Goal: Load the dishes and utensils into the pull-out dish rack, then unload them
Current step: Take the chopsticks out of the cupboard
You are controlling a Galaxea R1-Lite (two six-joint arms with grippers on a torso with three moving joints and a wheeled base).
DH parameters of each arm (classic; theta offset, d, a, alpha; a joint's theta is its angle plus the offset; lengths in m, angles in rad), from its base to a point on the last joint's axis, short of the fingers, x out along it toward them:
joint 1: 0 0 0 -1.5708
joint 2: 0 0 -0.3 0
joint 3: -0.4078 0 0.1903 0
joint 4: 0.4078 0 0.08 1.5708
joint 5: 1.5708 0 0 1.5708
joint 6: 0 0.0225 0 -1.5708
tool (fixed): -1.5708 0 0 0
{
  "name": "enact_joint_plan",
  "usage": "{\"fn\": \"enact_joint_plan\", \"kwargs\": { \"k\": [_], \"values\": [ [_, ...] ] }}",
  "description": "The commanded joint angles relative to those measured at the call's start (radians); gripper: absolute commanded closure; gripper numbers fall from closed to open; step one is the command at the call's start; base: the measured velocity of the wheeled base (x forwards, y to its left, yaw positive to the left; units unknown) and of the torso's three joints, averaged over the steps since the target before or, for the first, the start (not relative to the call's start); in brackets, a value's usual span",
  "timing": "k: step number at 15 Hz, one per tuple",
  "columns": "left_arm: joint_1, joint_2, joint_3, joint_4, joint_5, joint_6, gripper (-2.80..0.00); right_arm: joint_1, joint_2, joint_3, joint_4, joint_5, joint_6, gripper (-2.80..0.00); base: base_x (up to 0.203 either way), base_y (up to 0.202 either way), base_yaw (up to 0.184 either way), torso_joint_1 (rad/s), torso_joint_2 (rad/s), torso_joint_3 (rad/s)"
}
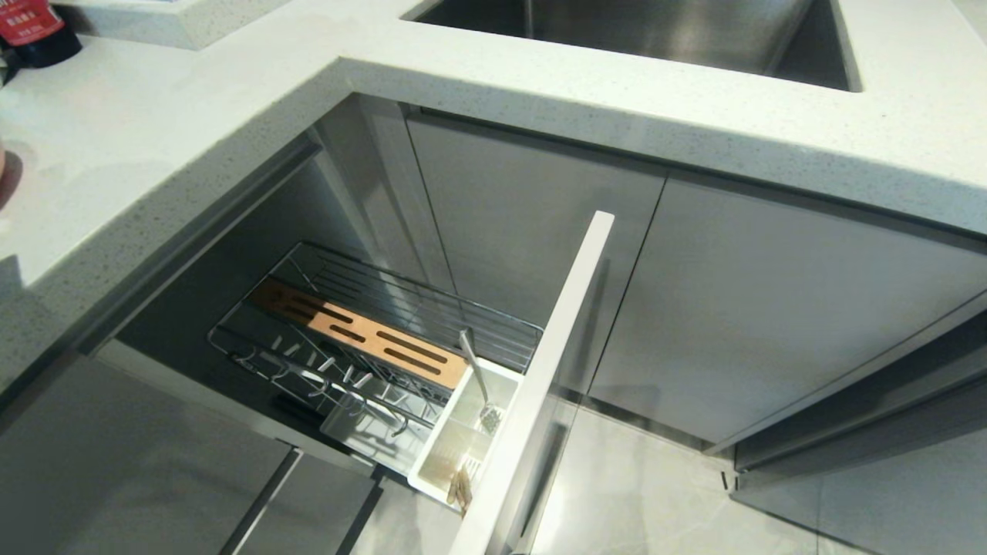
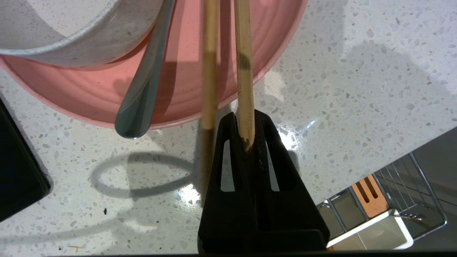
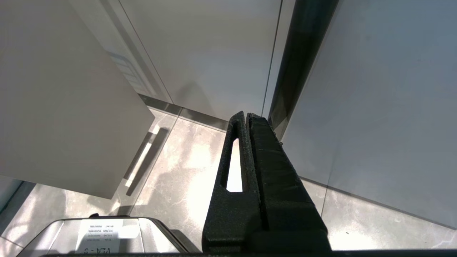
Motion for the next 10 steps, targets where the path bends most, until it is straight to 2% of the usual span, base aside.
{"fn": "enact_joint_plan", "kwargs": {
  "k": [1,10],
  "values": [
    [0.003,0.001,0.001,0.008,0.003,-0.003,0.00,0.000,0.001,0.000,0.000,-0.001,0.000,0.00,0.000,0.000,0.000,0.000,0.00,0.000],
    [0.023,0.008,0.003,0.006,0.002,0.002,0.00,0.000,0.001,0.000,0.000,0.001,0.000,0.00,0.000,0.000,0.000,0.000,0.00,0.000]
  ]
}}
